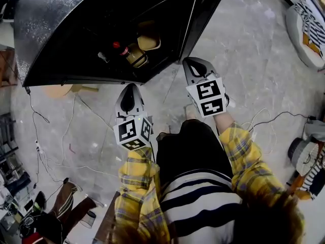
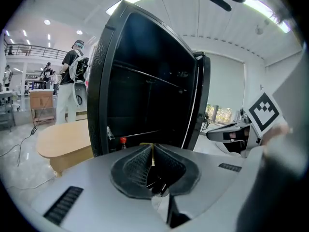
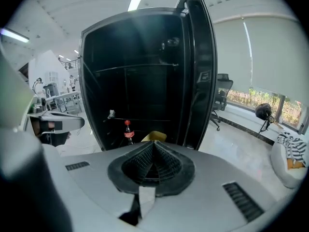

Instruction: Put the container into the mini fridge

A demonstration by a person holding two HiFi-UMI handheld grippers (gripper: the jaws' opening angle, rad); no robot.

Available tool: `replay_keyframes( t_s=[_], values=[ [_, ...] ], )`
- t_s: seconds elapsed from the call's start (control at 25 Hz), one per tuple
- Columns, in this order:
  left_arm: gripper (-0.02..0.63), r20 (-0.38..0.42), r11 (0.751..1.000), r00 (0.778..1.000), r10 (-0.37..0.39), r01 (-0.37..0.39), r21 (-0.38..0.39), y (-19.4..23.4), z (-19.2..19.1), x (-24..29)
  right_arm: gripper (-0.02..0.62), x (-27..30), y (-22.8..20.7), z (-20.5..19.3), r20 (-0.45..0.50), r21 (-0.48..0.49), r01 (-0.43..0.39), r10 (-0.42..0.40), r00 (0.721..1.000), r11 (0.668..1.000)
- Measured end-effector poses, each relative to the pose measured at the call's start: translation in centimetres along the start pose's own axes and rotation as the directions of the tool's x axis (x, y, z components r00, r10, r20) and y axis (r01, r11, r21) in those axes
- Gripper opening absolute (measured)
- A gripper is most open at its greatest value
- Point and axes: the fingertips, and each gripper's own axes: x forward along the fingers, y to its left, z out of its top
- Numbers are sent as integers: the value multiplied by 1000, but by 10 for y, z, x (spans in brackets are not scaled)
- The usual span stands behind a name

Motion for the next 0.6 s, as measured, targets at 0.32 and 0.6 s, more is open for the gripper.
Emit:
replay_keyframes(
  t_s=[0.32, 0.6],
  values=[
    [20, -38, 999, 999, -27, 28, 22, 27, -10, -3, 26, 13, 31, -11, -36, 29, -25, 26, 999, 999],
    [20, -11, 998, 999, -39, 39, 52, 9, 11, -23, 26, -18, 24, -4, -21, 38, -14, 14, 1000, 999]
  ],
)
